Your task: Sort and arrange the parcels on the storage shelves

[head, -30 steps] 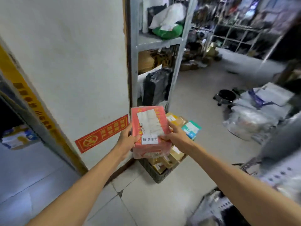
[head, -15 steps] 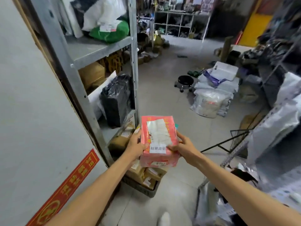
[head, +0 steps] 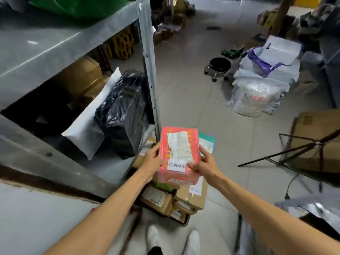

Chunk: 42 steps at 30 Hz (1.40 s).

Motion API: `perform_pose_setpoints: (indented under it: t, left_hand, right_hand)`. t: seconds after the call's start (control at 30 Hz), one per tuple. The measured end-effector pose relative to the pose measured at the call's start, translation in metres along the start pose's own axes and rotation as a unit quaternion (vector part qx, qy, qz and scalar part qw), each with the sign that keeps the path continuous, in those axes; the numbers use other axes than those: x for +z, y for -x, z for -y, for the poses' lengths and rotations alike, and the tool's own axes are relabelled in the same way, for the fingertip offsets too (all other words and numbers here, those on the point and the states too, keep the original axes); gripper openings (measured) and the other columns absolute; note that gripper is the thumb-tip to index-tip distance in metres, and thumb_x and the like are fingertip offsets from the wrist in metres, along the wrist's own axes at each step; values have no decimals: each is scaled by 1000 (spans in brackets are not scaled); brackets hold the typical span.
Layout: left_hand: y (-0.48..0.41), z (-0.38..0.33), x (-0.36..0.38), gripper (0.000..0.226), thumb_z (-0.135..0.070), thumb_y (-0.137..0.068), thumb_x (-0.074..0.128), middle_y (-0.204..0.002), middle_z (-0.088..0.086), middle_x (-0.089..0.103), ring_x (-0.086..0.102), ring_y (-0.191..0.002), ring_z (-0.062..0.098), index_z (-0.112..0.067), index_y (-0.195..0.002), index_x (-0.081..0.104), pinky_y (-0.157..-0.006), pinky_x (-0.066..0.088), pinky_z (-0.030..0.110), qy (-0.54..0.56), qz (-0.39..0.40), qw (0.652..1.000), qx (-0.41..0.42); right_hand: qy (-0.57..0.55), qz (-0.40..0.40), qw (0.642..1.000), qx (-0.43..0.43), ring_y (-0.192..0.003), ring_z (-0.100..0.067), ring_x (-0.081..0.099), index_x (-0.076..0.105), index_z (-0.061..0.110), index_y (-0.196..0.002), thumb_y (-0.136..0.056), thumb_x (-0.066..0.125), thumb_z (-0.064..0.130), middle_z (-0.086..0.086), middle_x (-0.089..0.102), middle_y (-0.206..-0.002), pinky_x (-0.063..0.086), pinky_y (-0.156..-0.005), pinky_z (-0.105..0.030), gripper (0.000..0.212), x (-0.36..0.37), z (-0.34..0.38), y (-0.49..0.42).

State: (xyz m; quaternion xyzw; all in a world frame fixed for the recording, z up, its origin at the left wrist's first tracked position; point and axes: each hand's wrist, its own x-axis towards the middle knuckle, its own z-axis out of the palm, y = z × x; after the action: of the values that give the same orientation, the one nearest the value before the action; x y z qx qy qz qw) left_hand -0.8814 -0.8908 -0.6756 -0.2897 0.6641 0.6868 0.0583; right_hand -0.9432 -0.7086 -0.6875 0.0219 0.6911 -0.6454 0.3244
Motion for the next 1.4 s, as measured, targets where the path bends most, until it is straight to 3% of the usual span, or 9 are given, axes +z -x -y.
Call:
perform_pose_setpoints:
  t: [0.2,0.3,0.43,0.53,0.77,0.87,1.03,1.2,1.4]
  left_hand:
    - [-88,18,-20,76,18,-84,57,-127,4,62,62,-110,17,-21,-146,39,-90,54,37,-18,30,999,-31]
    - [-118,34,-29,78,19,-84,56,-115,-6,66,63,-102,7,-29,-143,39,-86,56,30,-19,26,999,-42]
    - [-147,70,-38,80,15,-83,61,-131,0,60,58,-118,15,-28,-146,37,-98,50,42,-40,31,997,-61]
    - [-157,88,-40,79,6,-86,63,-133,-4,58,56,-119,13,-35,-147,35,-98,50,40,-65,25,995,-71]
    - [-165,81,-34,79,-3,-88,64,-137,-5,55,54,-121,12,-43,-146,30,-100,49,42,-95,29,991,-87]
    - [-161,74,-34,79,-3,-88,64,-139,-5,53,51,-125,13,-42,-147,29,-102,47,43,-117,40,988,-90]
    - [-143,46,-18,55,0,-91,58,-119,-11,55,52,-115,8,-30,-134,42,-92,43,26,-153,44,986,-54]
    - [-136,28,-10,39,-8,-95,54,-115,-6,54,53,-107,13,-17,-133,47,-83,40,26,-235,7,971,-48]
    - [-144,34,-10,36,-11,-91,60,-114,-1,60,55,-104,17,-19,-124,51,-89,46,33,-261,-16,961,-88]
  right_hand:
    - [-12,-60,998,33,-110,-27,62,34,22,-147,-77,66,-16,-11,63,-119,55,-88,-49,86,15,-26,-75]
    - [1,-67,997,45,-110,-21,60,36,25,-142,-77,67,-16,-4,60,-120,59,-80,-36,83,22,-41,-104]
    - [36,-64,995,65,-111,-15,57,36,30,-137,-78,66,-15,2,57,-121,56,-73,-21,79,30,-63,-125]
    - [79,-75,993,55,-106,-8,54,36,27,-134,-79,66,-13,9,54,-114,52,-66,-11,74,32,-72,-131]
    - [56,-68,993,77,-114,-16,56,30,22,-141,-79,59,-18,19,53,-106,56,-86,-35,79,33,-75,-149]
    - [55,-56,993,87,-108,-15,56,28,24,-141,-79,62,-16,19,52,-106,56,-84,-38,81,29,-74,-147]
    - [94,-53,990,89,-115,-22,57,26,26,-144,-75,67,-11,4,55,-123,54,-90,-50,88,24,-77,-145]
    - [124,-40,987,91,-120,-25,56,29,21,-141,-76,72,-4,-3,57,-130,54,-91,-49,81,24,-74,-149]
    - [168,-44,980,95,-115,-23,59,34,17,-133,-80,74,7,-3,57,-127,56,-88,-42,67,25,-68,-147]
